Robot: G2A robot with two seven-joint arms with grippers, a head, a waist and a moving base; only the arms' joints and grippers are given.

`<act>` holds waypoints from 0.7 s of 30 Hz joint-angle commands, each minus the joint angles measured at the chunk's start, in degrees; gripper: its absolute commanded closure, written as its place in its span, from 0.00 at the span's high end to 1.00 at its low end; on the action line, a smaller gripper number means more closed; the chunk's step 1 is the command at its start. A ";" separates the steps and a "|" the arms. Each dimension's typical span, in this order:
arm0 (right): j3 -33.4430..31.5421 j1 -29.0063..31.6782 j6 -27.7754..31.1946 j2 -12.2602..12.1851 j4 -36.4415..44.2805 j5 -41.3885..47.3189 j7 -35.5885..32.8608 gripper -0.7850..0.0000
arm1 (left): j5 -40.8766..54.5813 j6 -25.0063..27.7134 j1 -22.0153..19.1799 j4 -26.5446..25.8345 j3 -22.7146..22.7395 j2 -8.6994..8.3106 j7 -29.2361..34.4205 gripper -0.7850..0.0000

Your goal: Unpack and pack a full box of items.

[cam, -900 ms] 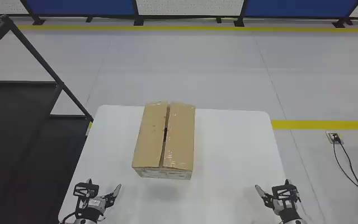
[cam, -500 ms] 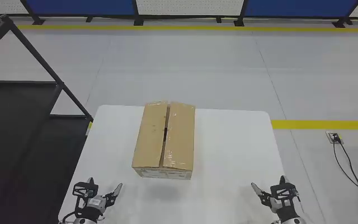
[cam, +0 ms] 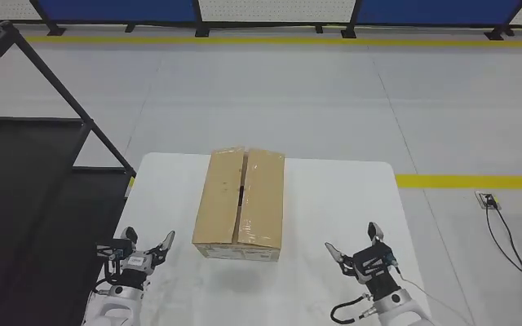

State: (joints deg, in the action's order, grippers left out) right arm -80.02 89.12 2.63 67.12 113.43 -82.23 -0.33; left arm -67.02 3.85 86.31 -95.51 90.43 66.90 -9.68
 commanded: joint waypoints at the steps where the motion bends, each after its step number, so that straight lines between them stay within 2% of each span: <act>1: -0.08 0.04 0.01 -0.01 -0.06 0.09 0.12 1.00 | -0.06 -0.09 0.04 -0.03 0.02 0.00 0.00 1.00; 5: -0.08 0.04 0.01 -0.01 -0.06 0.09 0.12 1.00 | -0.06 -0.09 0.04 -0.03 0.02 0.00 0.00 1.00; 8: -0.35 -0.02 -5.93 0.14 -1.34 -5.22 -0.91 1.00 | 0.54 -0.93 -0.50 0.36 -0.22 0.12 1.09 1.00; 10: 2.21 -1.23 -1.61 0.29 -1.31 -4.25 1.90 1.00 | -1.40 -2.07 -1.57 0.76 -1.52 0.27 2.02 1.00; 12: 3.46 -2.92 1.77 0.18 -2.50 -7.51 4.03 1.00 | -2.33 -2.91 -3.16 1.93 -3.07 0.49 2.80 1.00; 18: 8.88 -6.03 1.71 0.53 -3.10 -18.48 4.24 1.00 | -5.15 -5.72 -7.11 6.02 -7.24 1.23 3.90 1.00; 21: 8.88 -6.03 1.71 0.53 -3.10 -18.48 4.24 1.00 | -5.75 -6.16 -8.16 7.67 -8.76 1.56 3.72 1.00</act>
State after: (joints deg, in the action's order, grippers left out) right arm -71.06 83.05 4.20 67.66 110.33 -101.21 3.83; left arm -72.85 -2.32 78.46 -88.42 82.19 68.34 -5.84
